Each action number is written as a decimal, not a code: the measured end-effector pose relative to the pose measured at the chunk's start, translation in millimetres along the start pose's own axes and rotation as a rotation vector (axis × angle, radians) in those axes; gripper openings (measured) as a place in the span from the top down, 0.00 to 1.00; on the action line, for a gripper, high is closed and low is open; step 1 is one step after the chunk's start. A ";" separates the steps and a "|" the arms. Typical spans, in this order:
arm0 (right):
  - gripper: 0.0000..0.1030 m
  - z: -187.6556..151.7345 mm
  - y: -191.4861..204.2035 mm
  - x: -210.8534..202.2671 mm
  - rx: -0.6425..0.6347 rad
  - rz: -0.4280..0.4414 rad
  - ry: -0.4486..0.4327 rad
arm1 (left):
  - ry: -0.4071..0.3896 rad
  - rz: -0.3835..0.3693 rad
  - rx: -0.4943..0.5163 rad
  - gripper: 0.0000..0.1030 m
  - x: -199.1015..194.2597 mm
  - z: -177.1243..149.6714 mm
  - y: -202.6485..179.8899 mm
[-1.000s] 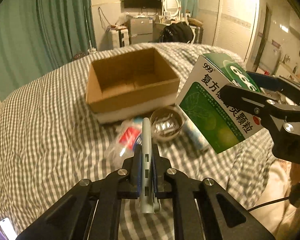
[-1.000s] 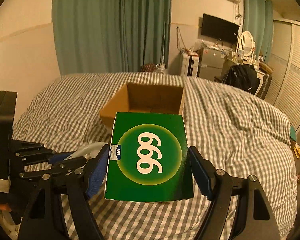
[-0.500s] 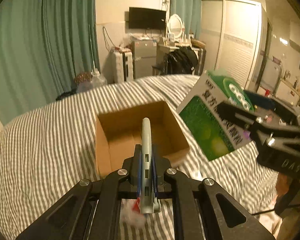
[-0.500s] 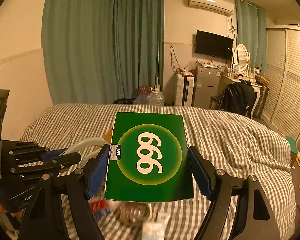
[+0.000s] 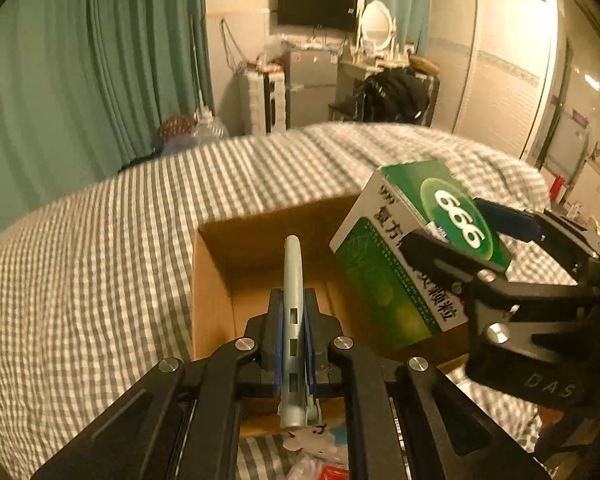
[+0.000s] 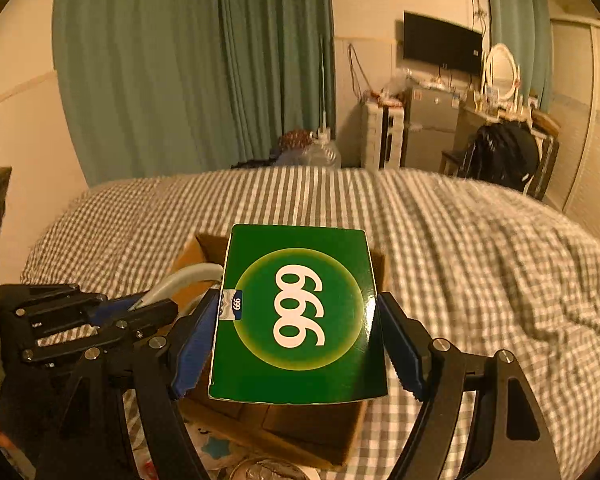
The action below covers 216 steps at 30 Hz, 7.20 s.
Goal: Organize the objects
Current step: 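Carry both items over the cardboard box and open both tools to drop them in, then grasp the blue floral tissue pack with the right tool while the left tool grasps the clear water bottle, then lift both items over the cardboard box and release them inside, then grasp the white BOP toothpaste tube with the right tool while the left tool grasps the white figurine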
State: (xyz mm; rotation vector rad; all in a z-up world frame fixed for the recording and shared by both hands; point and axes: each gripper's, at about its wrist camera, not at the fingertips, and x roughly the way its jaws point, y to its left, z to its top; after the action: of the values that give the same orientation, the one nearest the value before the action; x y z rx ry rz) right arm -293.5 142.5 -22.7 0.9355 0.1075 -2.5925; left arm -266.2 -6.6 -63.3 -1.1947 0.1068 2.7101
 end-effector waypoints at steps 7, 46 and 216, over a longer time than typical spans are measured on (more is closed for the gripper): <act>0.16 -7.4 -4.7 6.0 0.003 -0.004 -0.006 | 0.047 -0.007 0.020 0.89 15.1 -17.5 -1.8; 0.00 -127.0 -11.6 -170.4 0.009 -0.112 -0.036 | -0.092 0.151 -0.005 0.00 -122.6 -138.5 -45.5; 0.18 -170.3 -28.1 -55.7 0.139 -0.037 0.254 | 0.015 0.134 -0.167 0.00 -56.4 -163.4 -11.1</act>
State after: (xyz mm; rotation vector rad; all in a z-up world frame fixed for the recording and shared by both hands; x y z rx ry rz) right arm -162.6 220.3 -121.2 1.3227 0.0118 -2.5283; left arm -108.3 -25.5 -131.9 -1.2967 -0.0398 2.8749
